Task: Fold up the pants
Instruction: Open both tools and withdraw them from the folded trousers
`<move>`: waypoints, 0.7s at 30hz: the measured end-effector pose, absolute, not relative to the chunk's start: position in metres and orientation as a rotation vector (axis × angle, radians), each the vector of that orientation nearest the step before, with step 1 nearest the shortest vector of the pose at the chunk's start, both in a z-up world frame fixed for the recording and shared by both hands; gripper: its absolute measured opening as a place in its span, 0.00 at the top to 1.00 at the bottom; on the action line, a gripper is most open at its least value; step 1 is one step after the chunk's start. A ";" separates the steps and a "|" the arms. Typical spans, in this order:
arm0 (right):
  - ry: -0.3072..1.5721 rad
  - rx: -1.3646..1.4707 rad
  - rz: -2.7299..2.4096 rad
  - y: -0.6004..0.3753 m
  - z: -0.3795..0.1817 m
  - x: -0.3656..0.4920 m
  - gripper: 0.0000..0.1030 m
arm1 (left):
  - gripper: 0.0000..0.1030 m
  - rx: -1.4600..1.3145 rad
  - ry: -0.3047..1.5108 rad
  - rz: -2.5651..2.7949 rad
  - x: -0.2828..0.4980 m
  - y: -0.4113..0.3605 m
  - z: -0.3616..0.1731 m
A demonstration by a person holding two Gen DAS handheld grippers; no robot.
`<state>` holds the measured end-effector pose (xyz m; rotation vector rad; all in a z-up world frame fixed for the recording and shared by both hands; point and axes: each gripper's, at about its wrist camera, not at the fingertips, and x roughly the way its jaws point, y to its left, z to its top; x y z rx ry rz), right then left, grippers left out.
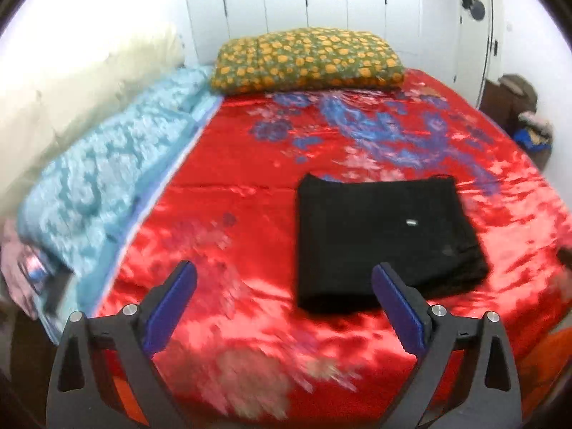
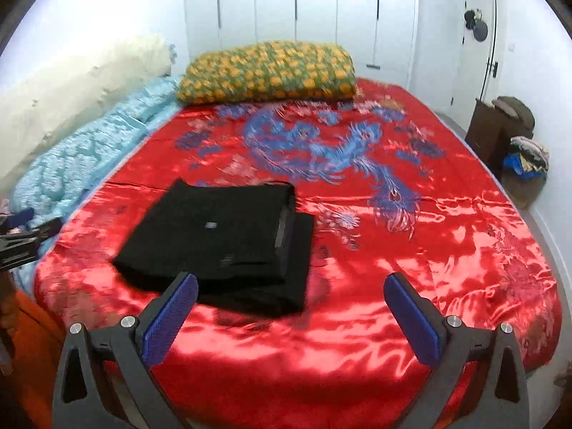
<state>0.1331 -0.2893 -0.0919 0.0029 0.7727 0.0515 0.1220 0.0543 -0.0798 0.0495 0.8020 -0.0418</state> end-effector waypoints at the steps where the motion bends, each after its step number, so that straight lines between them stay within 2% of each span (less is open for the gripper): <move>1: 0.756 -0.001 0.063 -0.283 -0.082 0.117 0.00 | 0.04 0.028 0.807 -0.050 0.117 0.055 -0.077; 7: 0.702 -0.035 0.039 -0.254 -0.064 0.078 0.00 | 0.04 0.023 0.734 0.141 0.081 0.056 -0.057; 15: 0.716 -0.023 -0.017 -0.243 -0.054 0.061 0.00 | 0.04 0.017 0.920 -0.009 0.075 0.055 -0.069; 21: 0.756 -0.023 -0.027 -0.235 -0.061 0.055 0.00 | 0.04 0.115 0.920 0.006 0.064 0.040 -0.068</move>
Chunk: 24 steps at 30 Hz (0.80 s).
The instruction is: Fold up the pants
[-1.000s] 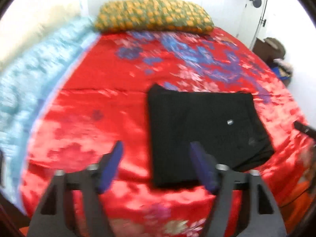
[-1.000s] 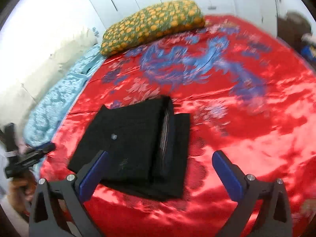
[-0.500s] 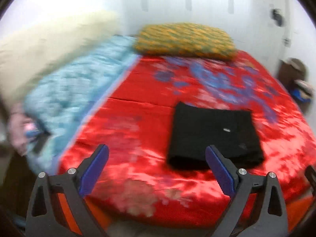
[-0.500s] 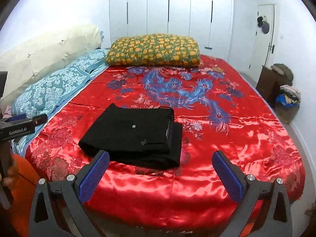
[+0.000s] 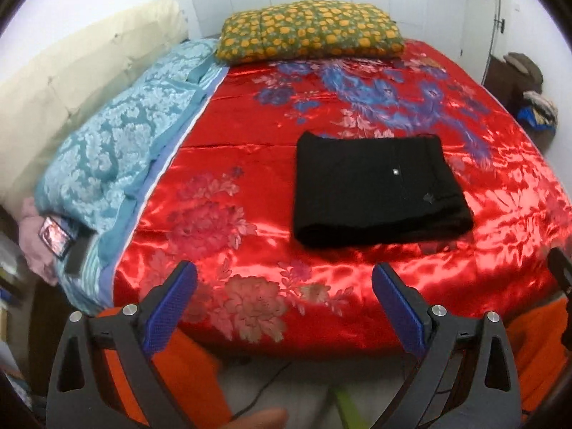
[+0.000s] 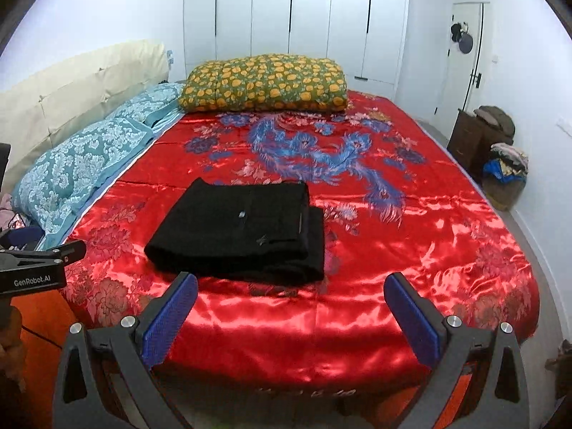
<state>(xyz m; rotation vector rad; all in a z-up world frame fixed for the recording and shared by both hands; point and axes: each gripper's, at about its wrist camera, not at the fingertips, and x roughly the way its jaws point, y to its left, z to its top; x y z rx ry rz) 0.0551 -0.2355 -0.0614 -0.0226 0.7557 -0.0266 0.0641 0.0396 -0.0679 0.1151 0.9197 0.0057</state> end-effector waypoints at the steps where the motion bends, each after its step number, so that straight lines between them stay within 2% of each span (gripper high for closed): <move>1: 0.761 -0.022 -0.027 -0.235 -0.062 0.055 0.00 | 0.04 0.100 0.911 -0.007 0.061 0.040 -0.065; 6: 0.764 -0.039 -0.038 -0.231 -0.063 0.051 0.00 | 0.01 0.101 0.890 -0.023 0.057 0.035 -0.060; 24: 0.756 -0.076 -0.058 -0.229 -0.060 0.049 0.00 | 0.01 0.098 0.892 -0.052 0.053 0.030 -0.059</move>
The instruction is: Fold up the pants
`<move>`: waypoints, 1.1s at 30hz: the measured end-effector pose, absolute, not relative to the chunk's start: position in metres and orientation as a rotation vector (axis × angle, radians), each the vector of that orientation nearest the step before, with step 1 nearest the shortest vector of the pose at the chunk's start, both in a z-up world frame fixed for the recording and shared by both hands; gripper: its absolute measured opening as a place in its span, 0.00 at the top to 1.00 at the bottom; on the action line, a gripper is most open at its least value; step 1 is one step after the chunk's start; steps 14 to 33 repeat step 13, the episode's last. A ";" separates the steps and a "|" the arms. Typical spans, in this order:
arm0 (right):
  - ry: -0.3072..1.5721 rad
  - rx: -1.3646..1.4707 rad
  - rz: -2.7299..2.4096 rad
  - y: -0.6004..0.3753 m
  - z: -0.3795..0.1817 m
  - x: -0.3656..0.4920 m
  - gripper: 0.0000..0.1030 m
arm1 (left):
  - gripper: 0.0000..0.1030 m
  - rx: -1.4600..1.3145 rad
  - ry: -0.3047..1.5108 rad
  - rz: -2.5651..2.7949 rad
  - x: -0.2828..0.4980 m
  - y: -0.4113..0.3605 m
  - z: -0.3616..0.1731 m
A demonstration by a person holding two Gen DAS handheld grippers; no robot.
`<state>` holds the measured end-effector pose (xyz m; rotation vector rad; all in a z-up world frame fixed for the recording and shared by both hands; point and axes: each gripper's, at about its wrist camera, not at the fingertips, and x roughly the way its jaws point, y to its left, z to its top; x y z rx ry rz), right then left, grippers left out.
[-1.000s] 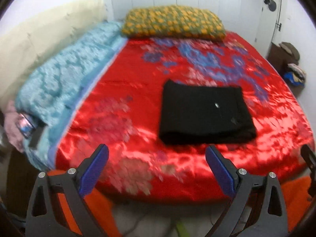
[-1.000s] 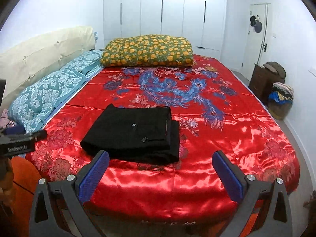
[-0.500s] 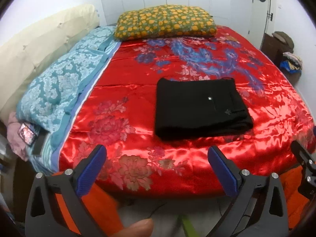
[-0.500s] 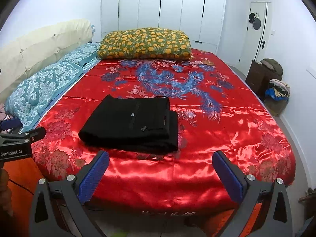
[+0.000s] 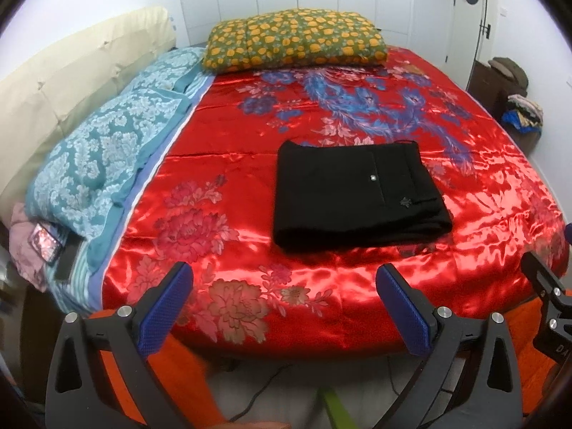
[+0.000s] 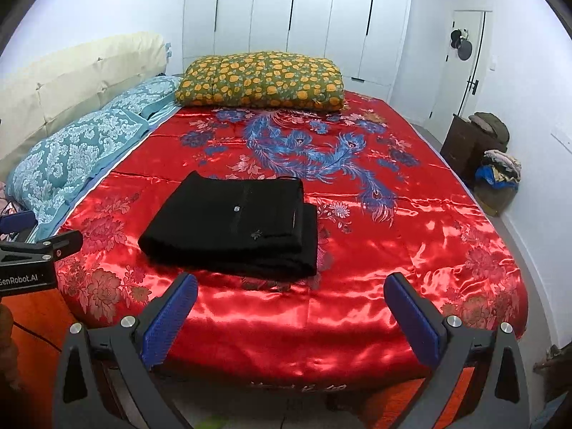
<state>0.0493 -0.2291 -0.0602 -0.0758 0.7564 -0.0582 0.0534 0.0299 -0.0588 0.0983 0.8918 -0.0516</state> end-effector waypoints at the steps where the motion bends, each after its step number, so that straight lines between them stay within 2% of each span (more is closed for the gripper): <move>1: 0.760 -0.077 -0.057 -0.229 -0.061 0.049 0.00 | 0.01 0.100 0.893 -0.051 0.053 0.030 -0.059; 33: 0.769 -0.081 -0.049 -0.225 -0.065 0.050 0.00 | 0.01 0.105 0.857 -0.068 0.046 0.029 -0.057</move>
